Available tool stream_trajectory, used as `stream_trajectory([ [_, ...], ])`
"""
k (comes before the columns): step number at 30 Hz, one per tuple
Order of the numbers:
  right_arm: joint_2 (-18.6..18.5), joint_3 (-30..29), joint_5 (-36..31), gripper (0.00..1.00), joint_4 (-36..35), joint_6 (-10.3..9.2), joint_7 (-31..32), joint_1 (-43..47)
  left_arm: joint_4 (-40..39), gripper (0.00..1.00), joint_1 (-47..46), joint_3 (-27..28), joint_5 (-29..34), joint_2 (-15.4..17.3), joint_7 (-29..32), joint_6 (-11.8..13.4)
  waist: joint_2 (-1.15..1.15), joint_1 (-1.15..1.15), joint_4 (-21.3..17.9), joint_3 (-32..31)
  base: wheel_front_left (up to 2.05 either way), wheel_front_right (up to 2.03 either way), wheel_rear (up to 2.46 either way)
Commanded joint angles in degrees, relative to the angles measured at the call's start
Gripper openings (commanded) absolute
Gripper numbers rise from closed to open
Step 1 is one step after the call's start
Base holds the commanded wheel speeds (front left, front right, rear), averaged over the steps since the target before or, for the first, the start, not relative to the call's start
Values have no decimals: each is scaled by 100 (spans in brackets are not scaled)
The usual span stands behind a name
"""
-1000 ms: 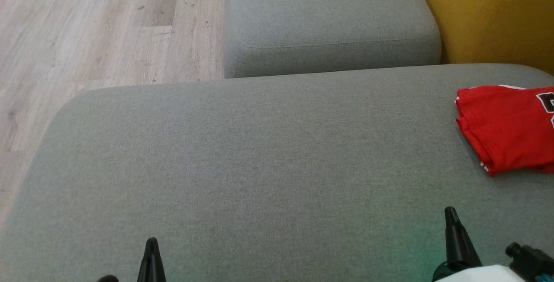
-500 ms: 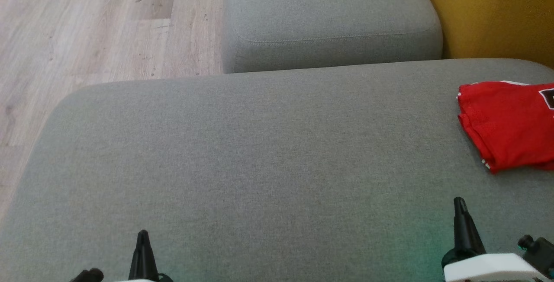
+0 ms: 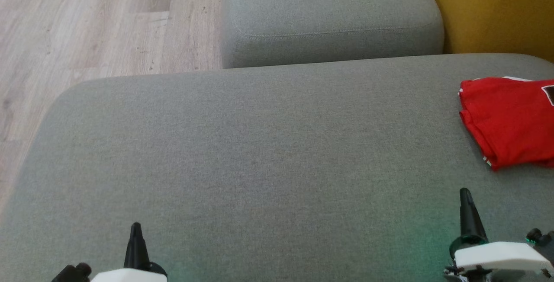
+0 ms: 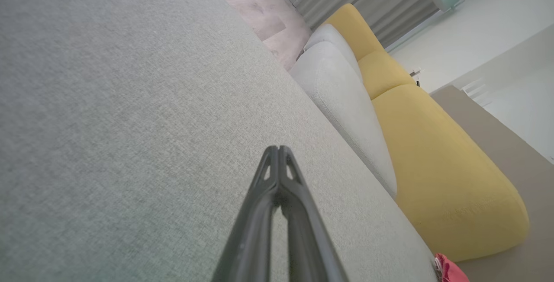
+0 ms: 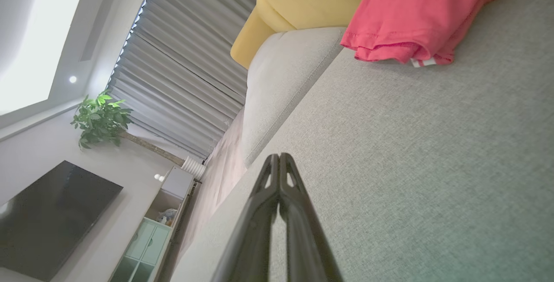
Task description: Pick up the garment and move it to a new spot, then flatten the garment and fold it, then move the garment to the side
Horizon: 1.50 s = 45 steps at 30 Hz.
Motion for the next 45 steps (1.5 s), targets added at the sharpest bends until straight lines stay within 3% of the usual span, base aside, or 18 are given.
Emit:
stream_trajectory([
  [1, -121, 12, 225, 0, -140, 27, 33, -338, -143, 0, -351, 206, -210, 74, 39, -68, 0, 0, 0, 14, 0, 0, 0],
  [45, -128, -392, 3232, 0, 108, 42, 752, -1120, 77, 0, -1118, 944, -3100, 60, 767, -629, 0, 0, -12, 332, 0, 0, 0],
])
